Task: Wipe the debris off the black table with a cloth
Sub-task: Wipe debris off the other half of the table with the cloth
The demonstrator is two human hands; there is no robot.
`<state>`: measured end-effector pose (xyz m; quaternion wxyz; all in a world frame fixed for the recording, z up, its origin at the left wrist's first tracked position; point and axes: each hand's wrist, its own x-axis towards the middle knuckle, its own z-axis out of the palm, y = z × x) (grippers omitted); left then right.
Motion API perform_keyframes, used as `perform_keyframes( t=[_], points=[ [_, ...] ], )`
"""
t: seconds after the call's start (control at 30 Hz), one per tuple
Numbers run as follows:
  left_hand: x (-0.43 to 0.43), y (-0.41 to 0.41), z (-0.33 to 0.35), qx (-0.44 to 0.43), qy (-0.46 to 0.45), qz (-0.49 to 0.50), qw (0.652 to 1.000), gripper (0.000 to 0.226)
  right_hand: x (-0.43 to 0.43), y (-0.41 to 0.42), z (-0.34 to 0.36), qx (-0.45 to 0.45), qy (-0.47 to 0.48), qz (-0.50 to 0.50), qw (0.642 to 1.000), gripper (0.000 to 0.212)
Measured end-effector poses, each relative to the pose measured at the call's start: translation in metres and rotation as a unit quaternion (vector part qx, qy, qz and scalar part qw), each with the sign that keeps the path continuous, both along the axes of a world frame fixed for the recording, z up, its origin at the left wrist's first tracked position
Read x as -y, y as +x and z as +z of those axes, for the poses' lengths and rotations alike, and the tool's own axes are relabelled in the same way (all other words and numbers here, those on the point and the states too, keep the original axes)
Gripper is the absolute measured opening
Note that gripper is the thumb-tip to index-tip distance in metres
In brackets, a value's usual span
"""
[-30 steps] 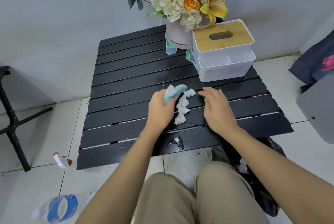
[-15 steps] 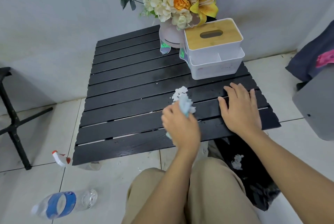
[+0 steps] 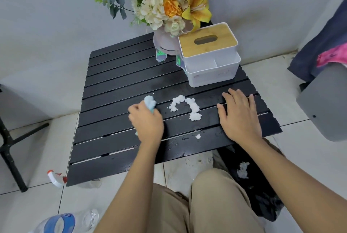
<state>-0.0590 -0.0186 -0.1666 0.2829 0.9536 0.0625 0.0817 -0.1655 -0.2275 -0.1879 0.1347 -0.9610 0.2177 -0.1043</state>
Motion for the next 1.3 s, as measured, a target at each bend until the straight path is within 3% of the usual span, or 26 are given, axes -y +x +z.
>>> perform_keyframes(
  t=[0.13, 0.23, 0.3, 0.37, 0.47, 0.53, 0.6, 0.77, 1.0, 1.13, 1.3],
  points=[
    [0.061, -0.015, 0.003, -0.023, 0.014, -0.136, 0.990, 0.031, 0.001, 0.000, -0.001, 0.005, 0.015, 0.006, 1.000, 0.044],
    [0.076, -0.027, 0.014, -0.066, -0.127, -0.303, 0.942, 0.013, 0.004, -0.002, 0.001, 0.064, 0.083, 0.013, 0.994, 0.035],
    [0.059, -0.019, 0.025, -0.151, -0.291, -0.293, 0.898, 0.016, 0.014, -0.009, 0.008, 0.141, 0.161, -0.004, 0.977, 0.031],
    [0.027, -0.009, 0.028, -0.136, -0.339, -0.218, 0.905, 0.010, 0.033, -0.021, 0.011, 0.156, 0.131, -0.057, 0.977, 0.030],
    [-0.022, -0.010, 0.011, -0.034, -0.165, -0.148, 0.974, 0.017, 0.056, -0.040, 0.007, 0.017, 0.082, -0.121, 0.989, 0.044],
    [-0.031, -0.026, -0.002, 0.001, -0.052, -0.134, 0.990, 0.016, 0.059, -0.046, 0.008, -0.051, 0.165, -0.124, 0.977, 0.050],
    [-0.023, -0.040, -0.011, 0.038, 0.004, -0.138, 0.990, 0.032, 0.058, -0.045, 0.009, -0.055, 0.228, -0.123, 0.964, 0.051],
    [0.018, -0.071, -0.011, 0.019, 0.011, -0.099, 0.995, 0.047, 0.058, -0.042, 0.012, -0.044, 0.232, -0.133, 0.963, 0.049],
    [0.119, -0.117, 0.006, -0.023, -0.074, -0.262, 0.962, 0.039, 0.066, -0.044, 0.007, -0.007, 0.322, -0.113, 0.940, 0.046],
    [0.101, -0.080, 0.007, 0.007, -0.148, -0.188, 0.971, 0.022, 0.070, -0.043, 0.002, 0.029, 0.388, -0.093, 0.917, 0.045],
    [0.077, -0.029, -0.002, -0.010, -0.080, -0.054, 0.995, 0.033, 0.071, -0.042, 0.000, 0.031, 0.400, -0.086, 0.912, 0.045]
  ],
)
